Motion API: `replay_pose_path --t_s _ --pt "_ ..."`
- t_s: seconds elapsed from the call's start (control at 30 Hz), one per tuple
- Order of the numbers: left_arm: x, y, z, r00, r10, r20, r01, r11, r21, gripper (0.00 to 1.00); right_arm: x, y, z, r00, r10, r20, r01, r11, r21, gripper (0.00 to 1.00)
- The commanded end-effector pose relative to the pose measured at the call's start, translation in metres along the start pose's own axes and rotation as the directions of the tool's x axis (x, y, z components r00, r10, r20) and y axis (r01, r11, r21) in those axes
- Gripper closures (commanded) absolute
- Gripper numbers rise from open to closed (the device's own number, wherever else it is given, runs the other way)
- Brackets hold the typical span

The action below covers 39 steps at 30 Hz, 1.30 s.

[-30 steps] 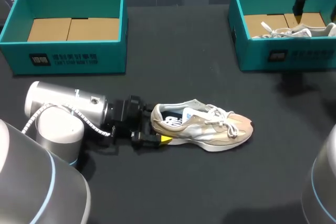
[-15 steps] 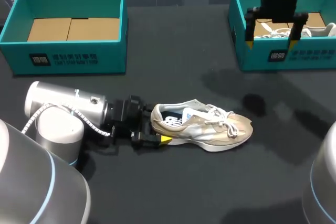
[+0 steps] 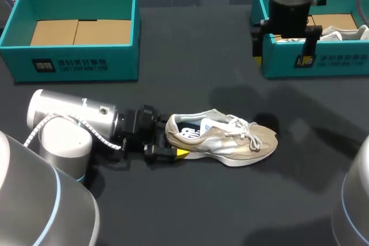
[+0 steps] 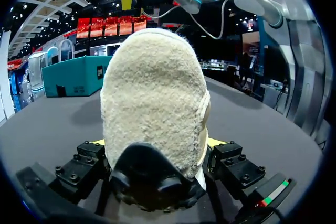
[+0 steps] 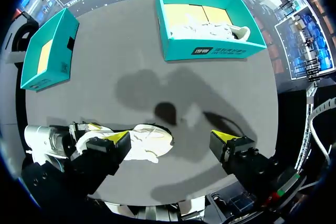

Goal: Take the shoe out of the shoebox, open the shoe tongue, remove and reinsert the insole, then place the shoe into the shoebox

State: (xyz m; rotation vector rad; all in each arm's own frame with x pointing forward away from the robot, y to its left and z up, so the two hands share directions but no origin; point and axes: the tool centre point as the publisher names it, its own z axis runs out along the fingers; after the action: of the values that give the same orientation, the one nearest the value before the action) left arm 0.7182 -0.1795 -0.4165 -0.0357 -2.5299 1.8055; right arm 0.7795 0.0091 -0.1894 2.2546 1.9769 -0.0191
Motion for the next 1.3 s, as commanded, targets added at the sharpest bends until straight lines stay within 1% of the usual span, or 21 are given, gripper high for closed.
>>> replay_pose_path --t_s 0.03,0.07,0.1,0.23,0.37,0.43,0.53,1.03,1.13,1.3 --pt "0.001 0.000 -0.001 1.000 0.000 0.000 0.000 1.000 -0.001 1.00 0.000 0.000 0.001 1.000 0.000 -0.001 0.000 1.000 0.001 0.00" --pt "0.001 0.000 -0.001 1.000 0.000 0.000 0.000 1.000 -0.001 1.00 0.005 -0.002 0.001 1.000 -0.002 0.011 0.002 1.000 -0.011 0.00" --pt "0.001 0.000 -0.001 1.000 0.000 0.000 0.000 1.000 -0.001 1.00 0.012 -0.005 0.002 0.999 0.007 0.043 -0.007 1.000 -0.001 0.00" --pt "0.001 0.000 -0.001 1.000 0.000 0.000 0.000 1.000 -0.001 1.00 0.041 -0.021 0.014 0.997 0.005 0.073 -0.005 1.000 0.006 0.00" --pt "0.001 0.000 -0.001 1.000 0.000 0.000 0.000 1.000 -0.001 1.00 0.063 -0.040 0.025 0.997 -0.006 0.076 0.005 1.000 0.005 0.00" --pt "0.001 0.000 -0.001 1.000 0.000 0.000 0.000 1.000 -0.001 1.00 0.078 -0.050 0.031 0.996 0.001 0.091 -0.002 1.000 0.019 0.00" --pt "0.001 0.000 -0.001 1.000 0.000 0.000 0.000 1.000 -0.001 1.00 0.102 -0.066 0.039 0.996 -0.016 0.085 0.014 1.000 0.025 0.00" --pt "0.001 0.000 -0.001 1.000 0.000 0.000 0.000 1.000 -0.001 1.00 0.102 -0.066 0.039 0.996 -0.016 0.085 0.014 1.000 0.025 0.00" --pt "0.001 0.000 -0.001 1.000 0.000 0.000 0.000 1.000 -0.001 1.00 0.119 -0.070 0.050 0.988 0.027 0.149 -0.030 0.999 0.020 0.00" --pt "0.001 0.000 -0.001 1.000 0.000 0.000 0.000 1.000 -0.001 1.00 0.133 -0.078 0.067 0.988 0.055 0.145 -0.058 0.998 0.021 0.00"
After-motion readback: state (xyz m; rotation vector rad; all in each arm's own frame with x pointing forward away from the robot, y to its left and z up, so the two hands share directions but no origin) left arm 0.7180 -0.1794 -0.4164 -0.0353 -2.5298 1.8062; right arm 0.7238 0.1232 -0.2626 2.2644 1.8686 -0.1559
